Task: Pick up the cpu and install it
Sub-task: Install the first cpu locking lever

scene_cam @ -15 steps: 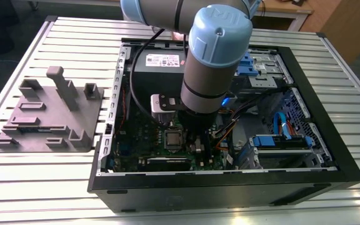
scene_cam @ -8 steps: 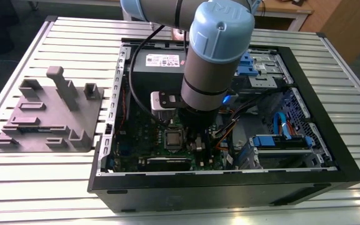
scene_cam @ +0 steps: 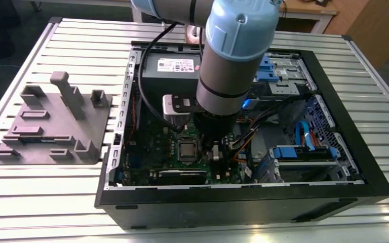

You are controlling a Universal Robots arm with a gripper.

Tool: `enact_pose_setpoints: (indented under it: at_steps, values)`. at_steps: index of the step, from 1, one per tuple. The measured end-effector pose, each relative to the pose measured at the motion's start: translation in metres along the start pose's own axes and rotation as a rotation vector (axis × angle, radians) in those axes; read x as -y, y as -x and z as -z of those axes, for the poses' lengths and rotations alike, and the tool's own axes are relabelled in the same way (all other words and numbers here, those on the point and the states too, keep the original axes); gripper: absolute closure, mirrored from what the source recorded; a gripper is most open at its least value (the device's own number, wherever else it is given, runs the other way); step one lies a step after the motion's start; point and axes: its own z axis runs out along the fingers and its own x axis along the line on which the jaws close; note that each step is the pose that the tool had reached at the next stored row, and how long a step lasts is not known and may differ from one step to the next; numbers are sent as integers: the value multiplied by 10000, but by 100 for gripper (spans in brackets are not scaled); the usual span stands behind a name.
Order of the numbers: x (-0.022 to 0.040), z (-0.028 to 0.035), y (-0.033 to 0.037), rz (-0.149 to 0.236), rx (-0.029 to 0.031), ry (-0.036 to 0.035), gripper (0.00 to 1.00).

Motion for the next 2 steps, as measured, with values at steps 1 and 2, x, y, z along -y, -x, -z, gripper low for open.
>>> enact_pose_setpoints:
  at_steps: [1,2]
  values:
    - [0,0,0,-1,1,0,90]
    - [0,0,0,0,1,0,90]
